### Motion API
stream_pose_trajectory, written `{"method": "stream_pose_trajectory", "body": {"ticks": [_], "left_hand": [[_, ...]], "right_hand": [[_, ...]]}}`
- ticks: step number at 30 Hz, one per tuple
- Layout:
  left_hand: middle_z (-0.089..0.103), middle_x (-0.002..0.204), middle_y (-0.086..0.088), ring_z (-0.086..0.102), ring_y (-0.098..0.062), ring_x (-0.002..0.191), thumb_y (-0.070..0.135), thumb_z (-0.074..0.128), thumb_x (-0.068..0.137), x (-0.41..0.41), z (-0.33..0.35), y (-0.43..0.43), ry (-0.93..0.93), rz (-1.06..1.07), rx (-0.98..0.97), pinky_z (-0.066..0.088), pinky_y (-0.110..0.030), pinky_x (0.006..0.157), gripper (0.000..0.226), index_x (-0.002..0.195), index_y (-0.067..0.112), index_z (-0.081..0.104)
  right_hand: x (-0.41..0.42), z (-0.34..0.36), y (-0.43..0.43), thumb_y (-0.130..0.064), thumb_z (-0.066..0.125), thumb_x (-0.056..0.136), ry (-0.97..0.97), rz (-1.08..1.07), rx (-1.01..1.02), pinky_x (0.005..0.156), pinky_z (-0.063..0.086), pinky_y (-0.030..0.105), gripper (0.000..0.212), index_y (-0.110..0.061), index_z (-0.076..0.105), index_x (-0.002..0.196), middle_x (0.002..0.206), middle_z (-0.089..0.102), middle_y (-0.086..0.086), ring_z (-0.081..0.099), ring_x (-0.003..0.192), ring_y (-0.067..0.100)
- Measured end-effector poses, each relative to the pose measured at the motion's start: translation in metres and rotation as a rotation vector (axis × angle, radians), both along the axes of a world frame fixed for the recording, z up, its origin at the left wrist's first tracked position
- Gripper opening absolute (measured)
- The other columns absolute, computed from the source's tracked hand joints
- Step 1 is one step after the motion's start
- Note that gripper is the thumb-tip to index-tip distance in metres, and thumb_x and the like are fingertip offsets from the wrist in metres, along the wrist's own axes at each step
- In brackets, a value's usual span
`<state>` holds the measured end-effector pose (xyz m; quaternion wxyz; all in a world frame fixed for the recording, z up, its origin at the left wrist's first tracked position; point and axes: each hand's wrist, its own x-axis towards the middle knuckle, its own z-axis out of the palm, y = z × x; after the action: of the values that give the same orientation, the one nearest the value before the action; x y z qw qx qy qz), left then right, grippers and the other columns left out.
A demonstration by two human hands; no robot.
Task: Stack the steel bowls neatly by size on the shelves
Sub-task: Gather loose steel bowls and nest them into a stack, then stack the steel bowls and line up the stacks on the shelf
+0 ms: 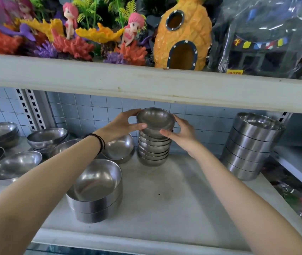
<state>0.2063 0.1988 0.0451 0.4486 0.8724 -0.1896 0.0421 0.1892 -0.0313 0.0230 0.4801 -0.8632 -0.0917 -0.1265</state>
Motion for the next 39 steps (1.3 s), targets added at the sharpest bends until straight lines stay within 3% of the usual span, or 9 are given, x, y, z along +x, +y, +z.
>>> {"method": "stream_pose_trajectory", "body": {"ticks": [4, 7, 10, 13, 15, 20, 27, 33, 39], "left_hand": [[0.056, 0.123, 0.016, 0.051, 0.004, 0.118, 0.026, 0.07, 0.087, 0.006, -0.004, -0.003, 0.051, -0.003, -0.03, 0.04, -0.023, 0.105, 0.05, 0.132, 0.03, 0.048], [0.059, 0.106, 0.02, 0.06, 0.02, 0.081, 0.016, 0.069, 0.088, 0.007, -0.007, -0.009, 0.115, -0.036, -0.066, 0.046, -0.002, 0.077, 0.05, 0.131, 0.027, 0.046], [0.062, 0.099, 0.016, 0.061, 0.019, 0.073, 0.015, 0.072, 0.085, 0.01, -0.011, -0.014, 0.111, -0.026, -0.049, 0.043, 0.001, 0.065, 0.055, 0.134, 0.02, 0.046], [0.064, 0.109, 0.011, 0.064, 0.013, 0.083, 0.018, 0.073, 0.085, 0.011, -0.011, -0.014, 0.137, -0.017, -0.039, 0.047, -0.004, 0.073, 0.054, 0.134, 0.016, 0.049], [0.059, 0.128, 0.003, 0.064, -0.003, 0.103, 0.026, 0.074, 0.084, 0.01, -0.01, -0.013, 0.161, -0.01, 0.015, 0.05, -0.024, 0.095, 0.061, 0.137, 0.015, 0.046], [0.03, 0.154, 0.0, 0.04, -0.022, 0.136, 0.054, 0.071, 0.078, 0.002, -0.002, -0.006, 0.187, 0.09, 0.236, 0.037, -0.039, 0.108, 0.103, 0.154, 0.022, 0.011], [0.043, 0.141, 0.002, 0.044, -0.016, 0.126, 0.059, 0.067, 0.079, -0.04, 0.011, 0.022, 0.029, 0.072, 0.615, 0.037, -0.034, 0.105, 0.076, 0.143, 0.033, 0.036], [0.057, 0.116, 0.015, 0.051, -0.01, 0.107, 0.07, 0.062, 0.075, -0.095, 0.032, 0.035, -0.093, 0.104, 0.875, 0.036, -0.03, 0.082, 0.06, 0.126, 0.04, 0.052], [0.057, 0.112, 0.018, 0.055, -0.011, 0.111, 0.096, 0.024, 0.053, -0.148, 0.026, 0.065, -0.221, 0.143, 1.054, 0.046, -0.03, 0.084, 0.094, 0.124, 0.041, 0.051]], "right_hand": [[0.013, -0.009, 0.001, -0.043, 0.077, 0.08, 0.08, 0.011, 0.024, 0.118, 0.026, 0.04, 0.081, -0.024, 0.039, 0.149, 0.153, 0.035, 0.004, 0.026, 0.144, 0.023], [0.019, -0.014, -0.001, -0.045, 0.076, 0.079, 0.134, 0.001, 0.034, 0.119, 0.026, 0.041, 0.087, -0.022, 0.034, 0.152, 0.156, 0.032, 0.003, 0.026, 0.146, 0.021], [0.021, -0.016, -0.004, -0.047, 0.076, 0.079, 0.165, 0.026, 0.045, 0.119, 0.026, 0.044, 0.091, -0.024, 0.03, 0.154, 0.158, 0.029, 0.002, 0.025, 0.147, 0.02], [0.021, -0.016, -0.005, -0.045, 0.074, 0.08, 0.197, 0.064, 0.07, 0.118, 0.029, 0.043, 0.092, -0.025, 0.026, 0.155, 0.16, 0.025, 0.001, 0.026, 0.146, 0.022], [0.022, -0.016, -0.006, -0.044, 0.074, 0.082, 0.218, 0.091, 0.07, 0.114, 0.032, 0.041, 0.092, -0.025, 0.023, 0.156, 0.161, 0.024, -0.001, 0.03, 0.144, 0.022], [0.017, -0.01, -0.013, -0.045, 0.075, 0.079, 0.216, 0.056, 0.036, 0.113, 0.036, 0.042, 0.099, -0.023, 0.018, 0.157, 0.156, 0.032, 0.0, 0.038, 0.139, 0.02], [-0.023, 0.008, -0.032, -0.057, 0.063, 0.085, -0.121, -0.152, -0.496, 0.097, 0.044, 0.04, 0.071, -0.02, 0.044, 0.142, 0.14, 0.048, 0.003, 0.046, 0.131, 0.024], [-0.063, 0.019, -0.031, -0.072, 0.056, 0.081, 0.07, 0.051, -0.804, 0.095, 0.046, 0.034, 0.069, -0.033, 0.05, 0.138, 0.14, 0.054, -0.007, 0.051, 0.127, 0.017], [-0.107, 0.019, -0.007, -0.078, 0.053, 0.077, 0.133, 0.142, -0.989, 0.093, 0.048, 0.036, 0.078, -0.036, 0.043, 0.143, 0.14, 0.051, -0.007, 0.05, 0.127, 0.017]]}}
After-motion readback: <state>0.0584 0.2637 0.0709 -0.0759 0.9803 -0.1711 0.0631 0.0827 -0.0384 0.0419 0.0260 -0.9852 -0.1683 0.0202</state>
